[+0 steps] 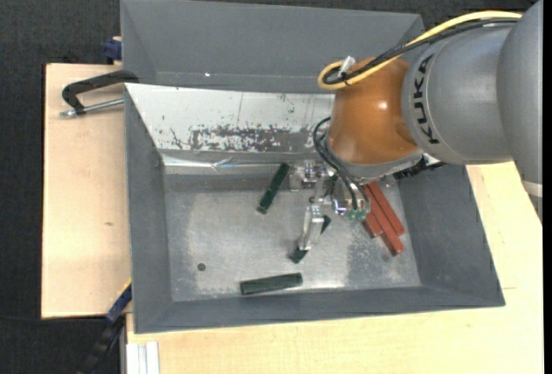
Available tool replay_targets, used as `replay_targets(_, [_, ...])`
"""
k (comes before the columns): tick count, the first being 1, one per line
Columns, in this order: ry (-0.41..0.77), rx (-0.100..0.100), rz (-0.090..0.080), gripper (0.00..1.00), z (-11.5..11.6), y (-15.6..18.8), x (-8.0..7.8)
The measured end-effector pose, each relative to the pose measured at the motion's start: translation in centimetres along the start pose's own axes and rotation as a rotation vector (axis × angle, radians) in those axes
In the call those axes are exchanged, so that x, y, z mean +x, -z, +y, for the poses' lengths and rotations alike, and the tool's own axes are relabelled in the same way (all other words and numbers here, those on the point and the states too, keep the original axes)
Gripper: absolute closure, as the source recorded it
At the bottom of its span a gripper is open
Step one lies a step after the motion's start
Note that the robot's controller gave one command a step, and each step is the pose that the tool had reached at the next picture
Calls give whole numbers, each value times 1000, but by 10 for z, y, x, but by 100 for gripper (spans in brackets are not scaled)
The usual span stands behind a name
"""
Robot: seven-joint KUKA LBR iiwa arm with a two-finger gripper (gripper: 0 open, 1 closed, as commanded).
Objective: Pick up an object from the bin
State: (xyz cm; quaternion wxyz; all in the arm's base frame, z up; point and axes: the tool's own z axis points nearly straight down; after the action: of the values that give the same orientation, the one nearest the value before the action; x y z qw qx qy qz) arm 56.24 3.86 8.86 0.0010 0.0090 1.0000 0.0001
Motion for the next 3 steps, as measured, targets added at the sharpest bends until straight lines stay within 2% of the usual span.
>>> replay_targets(1, [11, -1, 0, 0, -3, 1, 4])
replay_targets(2, [-62, -1, 2, 0, -43, -16, 10])
replay_targets(3, [-9, -1, 0, 0, -55, -10, 0])
